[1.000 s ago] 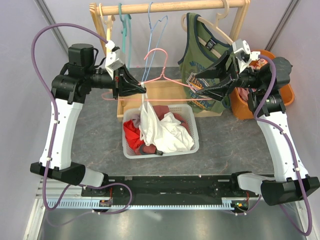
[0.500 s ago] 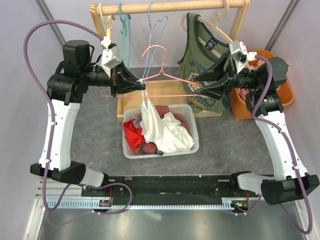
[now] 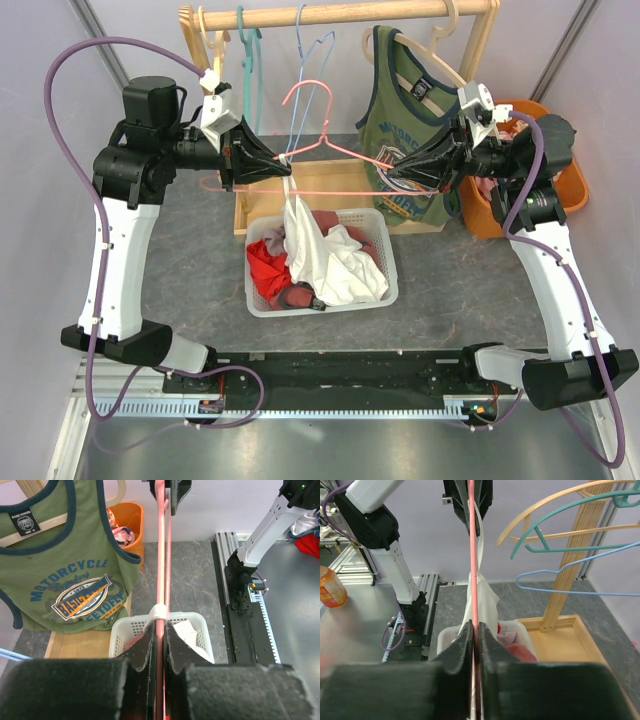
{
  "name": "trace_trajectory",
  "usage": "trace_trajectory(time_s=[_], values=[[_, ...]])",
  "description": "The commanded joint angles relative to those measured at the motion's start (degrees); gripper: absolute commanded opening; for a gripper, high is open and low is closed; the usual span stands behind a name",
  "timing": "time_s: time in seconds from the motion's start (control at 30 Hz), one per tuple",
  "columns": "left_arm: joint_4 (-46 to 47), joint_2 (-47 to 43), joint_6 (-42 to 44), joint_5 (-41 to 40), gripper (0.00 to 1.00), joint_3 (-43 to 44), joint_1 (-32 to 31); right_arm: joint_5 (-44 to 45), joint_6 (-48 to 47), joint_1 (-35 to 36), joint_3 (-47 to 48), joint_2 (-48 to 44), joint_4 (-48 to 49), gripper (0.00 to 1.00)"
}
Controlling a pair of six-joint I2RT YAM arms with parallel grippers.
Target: Remove the tank top from the hanger
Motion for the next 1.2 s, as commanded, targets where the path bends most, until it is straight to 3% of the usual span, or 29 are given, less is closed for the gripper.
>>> trace_trajectory(time_s=[0.0,0.1,0.2,0.23,0.33,0.37,0.57,0.77,1.17], values=[[1.8,-1.1,-1.5,1.7,0.02,0.0,0.0,0.1,-1.2,0.2,0.6,0.0,1.6,0.00],[1.6,-1.3,-1.5,0.9,0.02,-0.3,-0.1,0.3,-1.7,0.2,0.9,-0.1,1.3,0.00],[1.5,-1.9,-1.9,-1.0,0.36,0.0,-0.1,0.2,-2.5,0.3,1.0,-0.1,0.4,0.00],[1.5,-2.1,-1.8,-1.6,0.63,0.2,0.1,0.2,-2.6,0.2,1.0,0.0,0.3,0.00],[0.6,-3.5,-2.1,-3.1,0.95,0.7,0.2,0.3,-2.8,0.1,1.1,0.3,0.0,0.00],[0.1,-4.0,-2.2,-3.4,1.00,0.6,0.4,0.3,-3.0,0.2,1.1,0.4,0.0,0.00],[-3.1,-9.1,-0.3,-4.5,1.00,-2.7,0.8,0.6,-3.2,0.1,1.4,1.1,-0.3,0.00],[-5.7,-16.3,3.2,-17.3,0.99,-11.9,1.7,0.7,-4.0,-0.6,1.2,-0.4,-0.7,0.00],[-4.8,-18.7,3.5,-32.6,0.99,-12.1,2.5,0.5,-4.9,-1.5,1.6,-1.9,-1.4,0.00]])
